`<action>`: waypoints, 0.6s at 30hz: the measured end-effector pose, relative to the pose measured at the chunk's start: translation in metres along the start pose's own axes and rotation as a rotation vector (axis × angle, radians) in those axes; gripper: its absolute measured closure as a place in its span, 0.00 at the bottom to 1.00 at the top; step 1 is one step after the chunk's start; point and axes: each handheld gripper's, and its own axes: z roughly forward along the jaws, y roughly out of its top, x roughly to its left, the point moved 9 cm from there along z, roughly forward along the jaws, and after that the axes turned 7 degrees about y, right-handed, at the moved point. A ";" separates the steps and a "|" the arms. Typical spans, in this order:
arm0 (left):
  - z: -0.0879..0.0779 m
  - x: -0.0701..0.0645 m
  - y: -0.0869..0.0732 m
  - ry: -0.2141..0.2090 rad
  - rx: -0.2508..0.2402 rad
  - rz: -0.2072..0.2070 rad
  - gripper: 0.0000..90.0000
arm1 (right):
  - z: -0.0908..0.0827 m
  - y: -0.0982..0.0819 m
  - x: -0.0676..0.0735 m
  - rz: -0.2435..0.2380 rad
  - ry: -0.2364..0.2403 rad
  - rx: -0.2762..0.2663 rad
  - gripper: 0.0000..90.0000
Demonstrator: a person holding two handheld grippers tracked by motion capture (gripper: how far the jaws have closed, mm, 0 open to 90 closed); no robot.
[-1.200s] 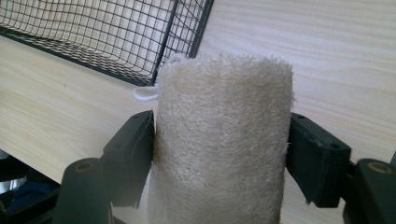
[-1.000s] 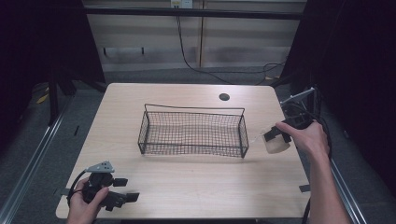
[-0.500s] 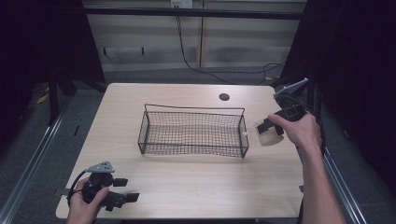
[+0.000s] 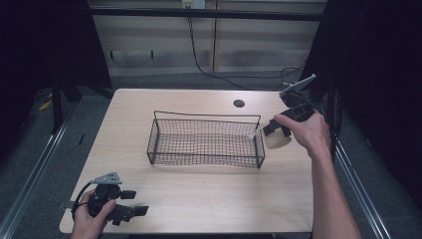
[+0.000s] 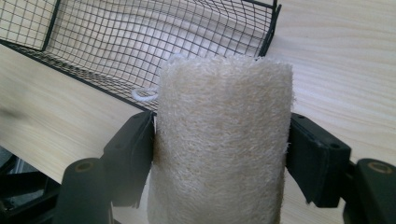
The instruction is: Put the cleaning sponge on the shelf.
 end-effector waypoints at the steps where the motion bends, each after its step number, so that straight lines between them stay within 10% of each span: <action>1: 0.000 0.000 0.000 0.000 0.000 0.000 0.19 | 0.000 0.001 0.001 -0.006 -0.004 0.002 0.32; 18: -0.001 0.000 0.001 0.000 -0.011 -0.005 0.19 | 0.023 0.021 0.026 -0.043 -0.004 0.038 0.32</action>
